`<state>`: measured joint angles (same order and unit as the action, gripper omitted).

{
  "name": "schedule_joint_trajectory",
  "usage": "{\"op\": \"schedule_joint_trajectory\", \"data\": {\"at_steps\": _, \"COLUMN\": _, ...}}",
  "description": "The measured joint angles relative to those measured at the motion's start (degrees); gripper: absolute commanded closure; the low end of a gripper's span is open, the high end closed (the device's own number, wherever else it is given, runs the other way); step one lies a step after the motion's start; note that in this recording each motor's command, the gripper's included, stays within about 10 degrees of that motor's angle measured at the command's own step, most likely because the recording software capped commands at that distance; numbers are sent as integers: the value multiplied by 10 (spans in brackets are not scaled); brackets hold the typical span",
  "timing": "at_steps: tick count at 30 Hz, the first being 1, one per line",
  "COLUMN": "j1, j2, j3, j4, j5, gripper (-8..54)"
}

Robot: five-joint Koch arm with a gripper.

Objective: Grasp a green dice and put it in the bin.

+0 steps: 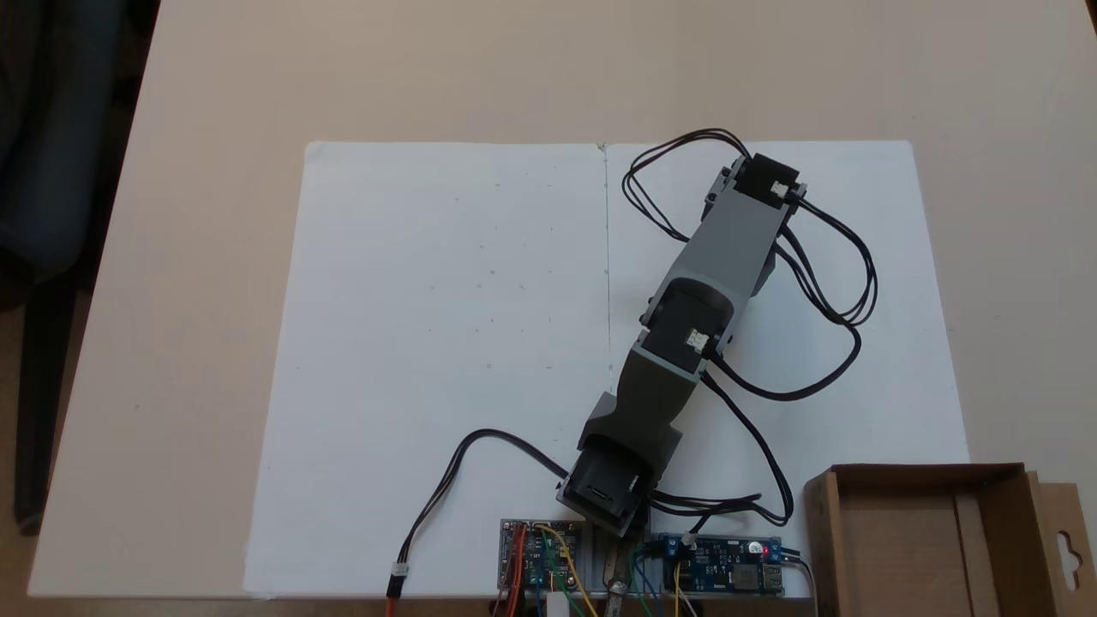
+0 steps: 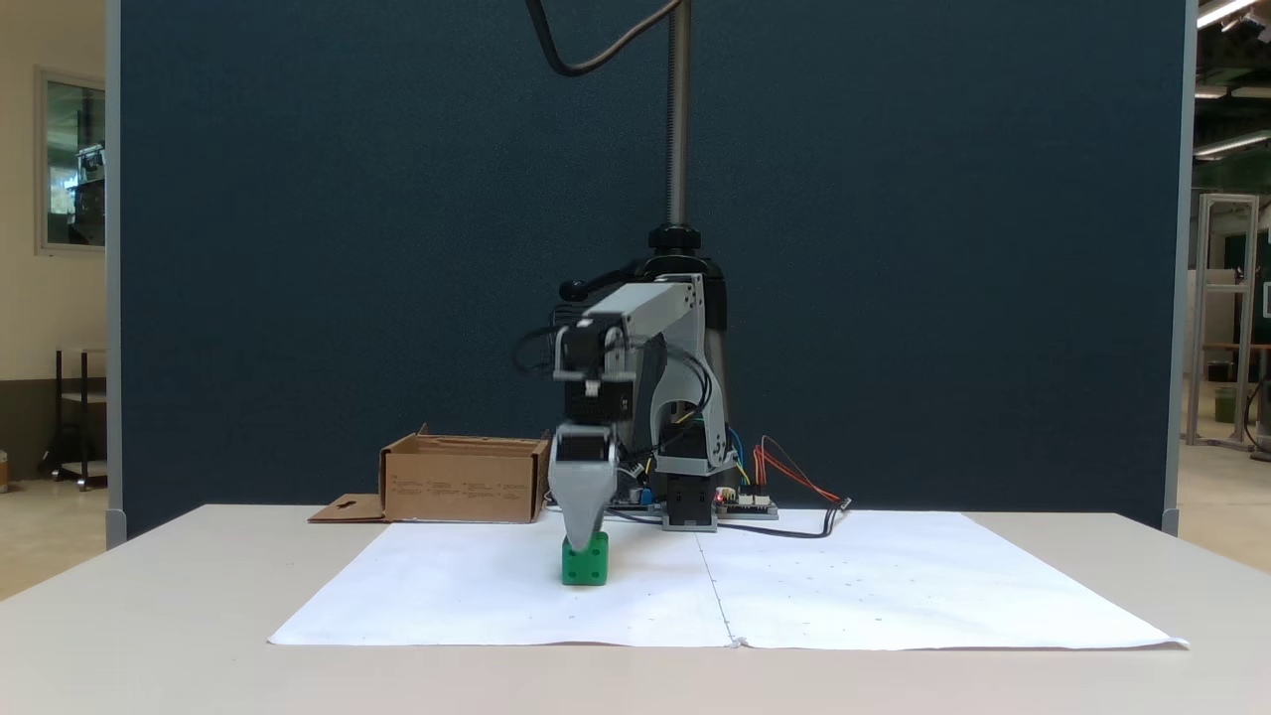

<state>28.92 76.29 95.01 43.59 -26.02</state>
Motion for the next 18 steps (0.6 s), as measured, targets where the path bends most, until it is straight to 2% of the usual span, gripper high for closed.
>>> {"op": "schedule_joint_trajectory", "data": {"at_steps": 18, "j1": 0, "j2": -40, "j3": 10, "j4": -43, "j5": -1, "gripper": 42}}
